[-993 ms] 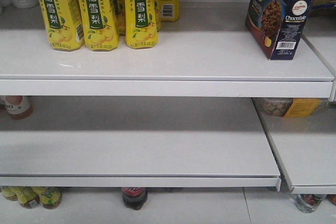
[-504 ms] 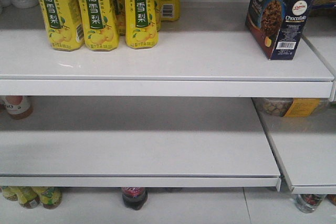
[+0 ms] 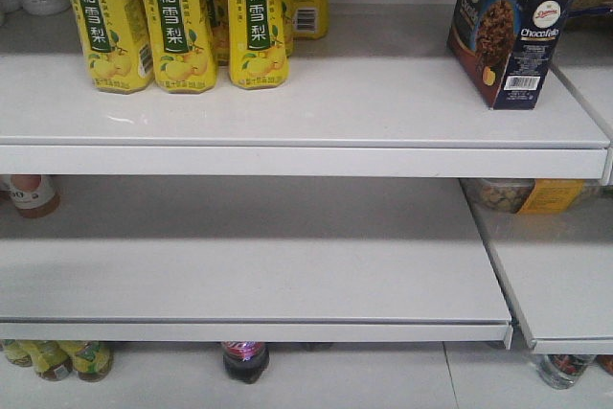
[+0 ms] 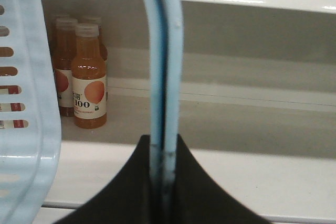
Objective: Left arm holds basket, right arm returns cookies
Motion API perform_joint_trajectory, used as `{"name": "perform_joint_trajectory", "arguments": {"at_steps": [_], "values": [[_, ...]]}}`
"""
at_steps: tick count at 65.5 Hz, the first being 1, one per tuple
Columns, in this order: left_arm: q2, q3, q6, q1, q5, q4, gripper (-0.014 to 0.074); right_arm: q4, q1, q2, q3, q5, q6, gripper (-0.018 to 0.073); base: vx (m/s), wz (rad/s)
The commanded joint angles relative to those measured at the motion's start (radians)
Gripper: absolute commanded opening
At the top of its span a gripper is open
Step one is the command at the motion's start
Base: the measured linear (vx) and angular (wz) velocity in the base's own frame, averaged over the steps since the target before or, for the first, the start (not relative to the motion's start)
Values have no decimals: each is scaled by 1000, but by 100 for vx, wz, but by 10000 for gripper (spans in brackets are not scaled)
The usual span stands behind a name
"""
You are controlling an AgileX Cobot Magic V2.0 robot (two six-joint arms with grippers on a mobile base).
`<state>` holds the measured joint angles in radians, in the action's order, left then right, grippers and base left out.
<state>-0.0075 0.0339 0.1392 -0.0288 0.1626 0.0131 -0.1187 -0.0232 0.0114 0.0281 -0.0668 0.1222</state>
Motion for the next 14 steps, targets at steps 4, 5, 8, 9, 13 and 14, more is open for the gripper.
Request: {"name": "perform_joint_trajectory", "arguments": {"at_steps": [4, 5, 8, 9, 13, 14], "values": [[-18, -30, -22, -2, -99, 20, -3, -6, 0, 12, 19, 75, -10, -11, 0, 0], [-18, -30, -22, -2, -99, 20, -3, -6, 0, 12, 19, 75, -10, -11, 0, 0], [-18, -30, -22, -2, -99, 20, -3, -6, 0, 12, 19, 75, -10, -11, 0, 0], [-18, -30, -22, -2, -99, 20, -3, -6, 0, 12, 19, 75, -10, -11, 0, 0], [-18, -30, -22, -2, -99, 20, -3, -6, 0, 12, 19, 75, -10, -11, 0, 0], [-18, -30, -22, -2, -99, 20, -3, -6, 0, 12, 19, 75, -10, -11, 0, 0]]}}
